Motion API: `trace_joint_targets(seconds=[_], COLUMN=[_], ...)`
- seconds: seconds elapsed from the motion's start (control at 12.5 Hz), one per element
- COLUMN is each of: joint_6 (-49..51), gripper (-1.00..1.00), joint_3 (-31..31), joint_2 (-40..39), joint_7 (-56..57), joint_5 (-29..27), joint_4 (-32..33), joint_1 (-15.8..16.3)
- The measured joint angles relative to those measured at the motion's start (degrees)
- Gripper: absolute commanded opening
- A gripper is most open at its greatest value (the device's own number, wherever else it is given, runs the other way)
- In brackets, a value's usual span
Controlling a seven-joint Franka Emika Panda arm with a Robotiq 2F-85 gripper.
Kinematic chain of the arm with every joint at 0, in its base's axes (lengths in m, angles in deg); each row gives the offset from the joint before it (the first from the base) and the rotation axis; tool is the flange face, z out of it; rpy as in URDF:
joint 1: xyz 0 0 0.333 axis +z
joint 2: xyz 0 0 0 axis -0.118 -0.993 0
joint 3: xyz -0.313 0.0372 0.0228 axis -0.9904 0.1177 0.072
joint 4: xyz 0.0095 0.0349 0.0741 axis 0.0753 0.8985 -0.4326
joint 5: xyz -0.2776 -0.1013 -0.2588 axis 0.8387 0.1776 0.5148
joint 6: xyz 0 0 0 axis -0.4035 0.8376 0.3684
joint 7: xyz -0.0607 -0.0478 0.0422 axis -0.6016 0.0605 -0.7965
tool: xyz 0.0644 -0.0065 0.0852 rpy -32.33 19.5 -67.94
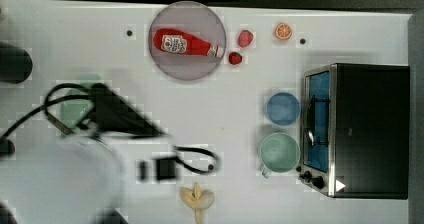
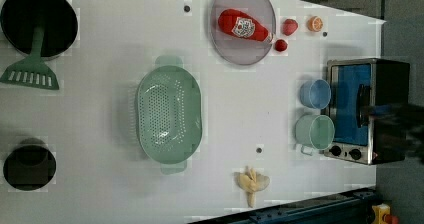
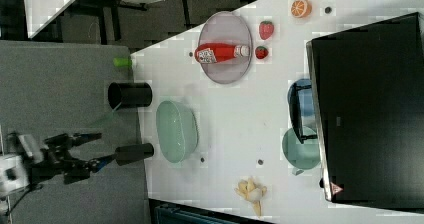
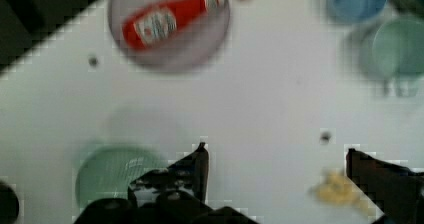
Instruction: Drag strainer left to right.
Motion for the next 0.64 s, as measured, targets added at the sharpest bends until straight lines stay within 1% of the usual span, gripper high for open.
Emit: trace_joint_targets(seconds=[0.08, 0.16, 0.32, 0.48, 0.64], joint_6=[-1.80, -4.22, -9.13, -14.01, -17.87], gripper=[1.00, 1.00, 1.00, 1.00, 1.00], joint_3=[3.39, 6.59, 11.30, 16.14, 17.49], joint_2=[-3.48, -7.34, -14.51, -22.41, -28.79], joint_7=[-4.03, -8.98, -19.84, -30.61, -40.01], joint_5=[-0.62, 0.13, -0.52, -0.89, -0.32], joint_4=[1.01, 2.13, 4.70, 5.82, 5.93], joint_1=[0.33, 0.55, 0.73, 0.29, 2.04])
